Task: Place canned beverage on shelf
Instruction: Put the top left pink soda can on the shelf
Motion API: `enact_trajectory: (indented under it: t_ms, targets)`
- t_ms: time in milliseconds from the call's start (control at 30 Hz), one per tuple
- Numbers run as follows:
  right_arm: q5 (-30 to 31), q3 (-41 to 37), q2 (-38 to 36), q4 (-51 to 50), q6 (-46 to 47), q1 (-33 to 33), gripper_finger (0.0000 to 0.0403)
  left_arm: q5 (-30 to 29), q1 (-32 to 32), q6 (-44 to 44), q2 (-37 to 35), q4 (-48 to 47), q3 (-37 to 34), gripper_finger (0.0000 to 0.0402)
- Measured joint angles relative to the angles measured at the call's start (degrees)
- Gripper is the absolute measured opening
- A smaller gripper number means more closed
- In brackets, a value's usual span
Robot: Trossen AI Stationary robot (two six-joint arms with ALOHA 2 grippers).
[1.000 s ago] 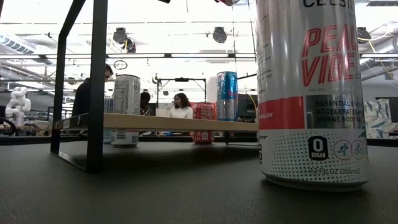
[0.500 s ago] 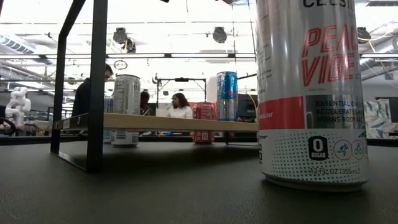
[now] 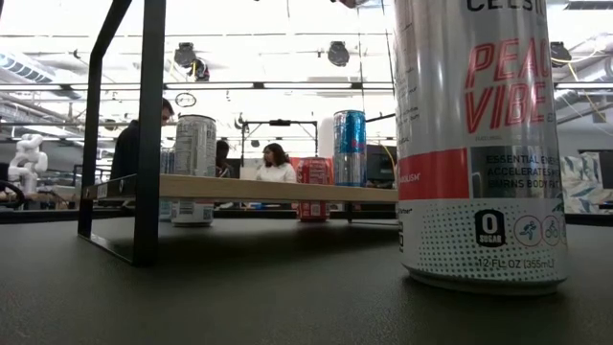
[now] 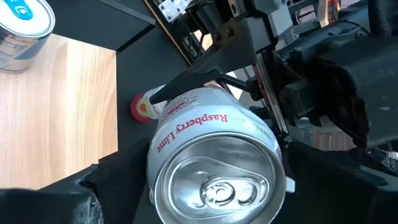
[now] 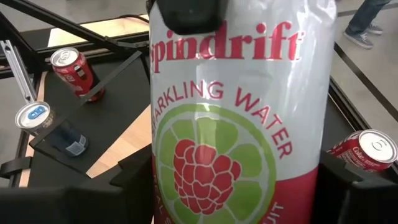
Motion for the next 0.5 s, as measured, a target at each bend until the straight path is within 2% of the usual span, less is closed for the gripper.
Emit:
enact_trajectory:
  t_ms: [500]
  targets:
    - [0.0,-0.1,0.1,-0.4,0.2,-0.1,0.0270,0.3,0.9,2.9,-0.5,-2.8,0.1,0.0368]
